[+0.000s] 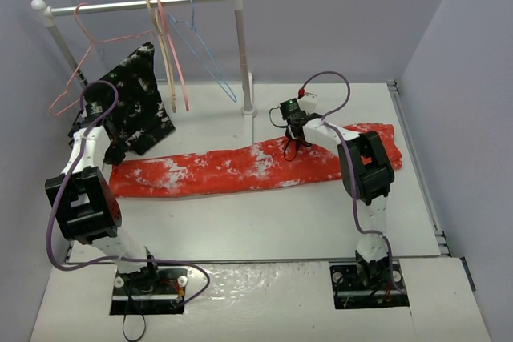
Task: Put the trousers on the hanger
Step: Fold the trousers
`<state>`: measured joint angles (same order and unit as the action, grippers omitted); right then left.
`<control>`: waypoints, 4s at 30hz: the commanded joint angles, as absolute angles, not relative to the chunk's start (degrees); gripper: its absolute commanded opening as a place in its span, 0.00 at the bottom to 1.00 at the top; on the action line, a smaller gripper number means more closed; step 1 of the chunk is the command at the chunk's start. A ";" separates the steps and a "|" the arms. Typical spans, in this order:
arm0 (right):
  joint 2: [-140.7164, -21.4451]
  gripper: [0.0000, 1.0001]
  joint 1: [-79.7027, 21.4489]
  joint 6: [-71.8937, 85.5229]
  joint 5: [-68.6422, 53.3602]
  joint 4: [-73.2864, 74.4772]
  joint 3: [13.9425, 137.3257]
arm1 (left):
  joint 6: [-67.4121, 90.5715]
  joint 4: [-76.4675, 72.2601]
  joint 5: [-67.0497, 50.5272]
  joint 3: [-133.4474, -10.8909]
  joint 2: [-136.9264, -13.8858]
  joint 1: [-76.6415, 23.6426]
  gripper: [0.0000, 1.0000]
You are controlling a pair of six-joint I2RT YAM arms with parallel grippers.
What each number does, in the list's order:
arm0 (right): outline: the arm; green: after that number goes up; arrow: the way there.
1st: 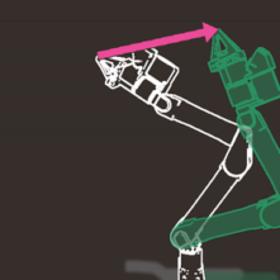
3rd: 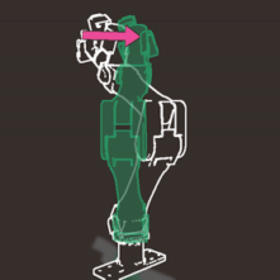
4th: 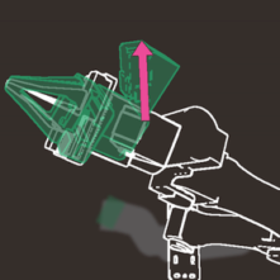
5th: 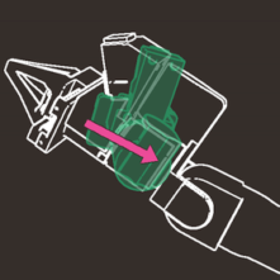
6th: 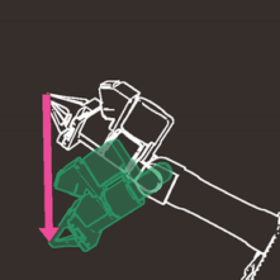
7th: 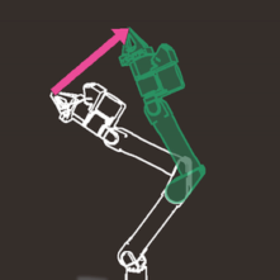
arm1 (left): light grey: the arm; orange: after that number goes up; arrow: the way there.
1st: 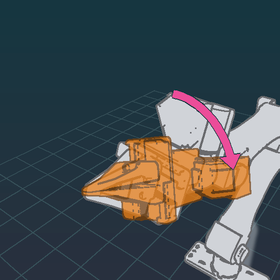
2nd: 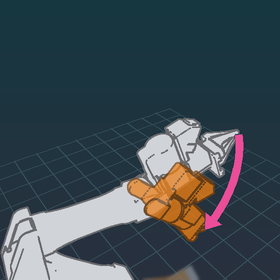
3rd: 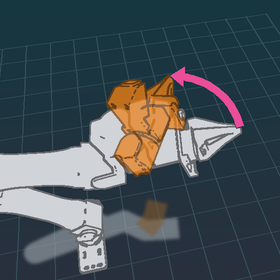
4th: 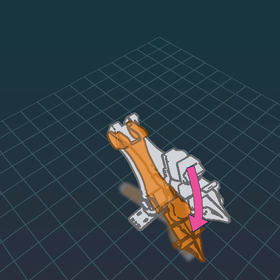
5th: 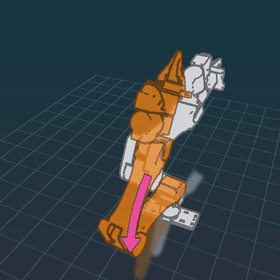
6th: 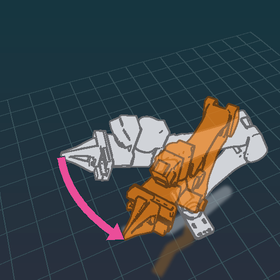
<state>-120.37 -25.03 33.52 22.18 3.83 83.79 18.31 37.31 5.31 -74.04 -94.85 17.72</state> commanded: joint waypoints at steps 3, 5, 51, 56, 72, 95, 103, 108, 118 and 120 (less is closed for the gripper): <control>-118.54 0.00 -23.18 33.83 26.61 4.82 85.48 | 17.86 35.30 10.64 -75.32 -94.96 18.53 0.00; -118.19 0.00 -22.52 33.96 26.44 4.83 85.09 | 17.90 35.64 11.56 -75.36 -95.49 18.54 0.00; -112.50 0.00 -16.44 32.71 19.36 2.91 77.98 | 13.80 23.47 16.21 -76.58 -102.42 18.54 0.05; -112.34 0.00 -16.41 31.59 18.52 2.44 77.60 | 13.74 20.59 17.12 -76.40 -101.01 18.54 0.29; -108.90 0.39 -16.61 26.76 6.55 1.06 78.18 | 18.63 18.54 8.31 -61.79 -87.67 18.10 0.50; -94.09 0.50 -16.28 37.67 -5.49 -16.25 41.73 | 23.11 29.65 15.98 -58.80 -96.58 22.60 0.23; -90.82 0.50 -13.89 36.04 -5.62 -15.05 40.12 | 26.17 33.16 16.48 -61.87 -94.76 26.61 0.23; -88.59 0.51 -14.12 32.94 -9.49 -15.03 41.47 | 24.46 22.67 1.84 -56.81 -85.54 26.09 0.23; -89.63 0.50 -14.33 33.00 -14.14 -17.39 41.58 | 25.53 9.49 -17.91 -53.20 -86.66 24.51 0.18; -90.31 0.50 -14.33 33.11 -14.30 -17.61 41.36 | 25.64 8.50 -20.26 -53.74 -88.94 23.93 0.15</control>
